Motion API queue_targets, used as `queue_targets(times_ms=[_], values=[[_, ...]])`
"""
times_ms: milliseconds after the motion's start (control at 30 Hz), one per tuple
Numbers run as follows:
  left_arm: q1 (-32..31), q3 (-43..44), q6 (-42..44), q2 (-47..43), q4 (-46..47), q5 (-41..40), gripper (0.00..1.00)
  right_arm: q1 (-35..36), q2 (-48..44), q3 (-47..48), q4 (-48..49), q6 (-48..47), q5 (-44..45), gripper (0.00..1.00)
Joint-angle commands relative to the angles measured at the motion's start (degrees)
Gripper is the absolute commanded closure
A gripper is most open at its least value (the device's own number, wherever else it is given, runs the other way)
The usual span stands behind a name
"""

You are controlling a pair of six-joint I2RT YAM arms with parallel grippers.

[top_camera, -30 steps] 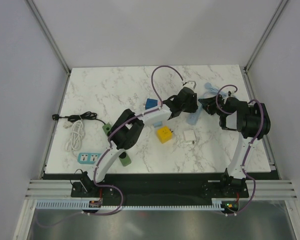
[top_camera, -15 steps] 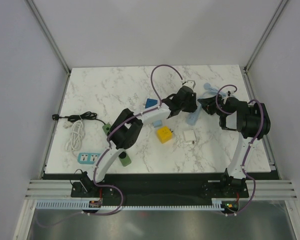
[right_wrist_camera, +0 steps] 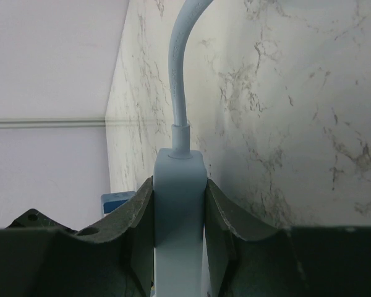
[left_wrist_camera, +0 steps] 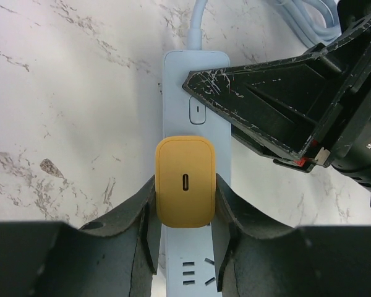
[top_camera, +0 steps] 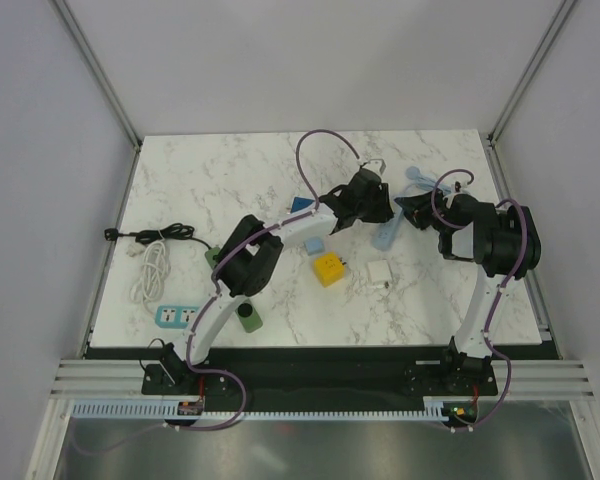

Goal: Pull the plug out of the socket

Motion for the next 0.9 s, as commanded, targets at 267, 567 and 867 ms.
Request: queue_targets(times_ms=[267, 567, 867], values=[[-4.97, 3.43, 10.97, -9.00, -3.39, -14.90, 0.98, -2.12, 0.63, -0.11, 1.29, -2.63, 7.00, 1.00], [-1.01, -2.81, -1.10, -11.64, 4.72, -2.28, 0.98, -2.39, 0.54, -0.20, 1.11, -2.72, 7.08, 1.00], [-1.01, -9.92, 5.22, -18.66, 1.37, -6.24, 0.98, -2.65, 1.16, -0.11, 1.64, -2.19, 6.38, 1.00]])
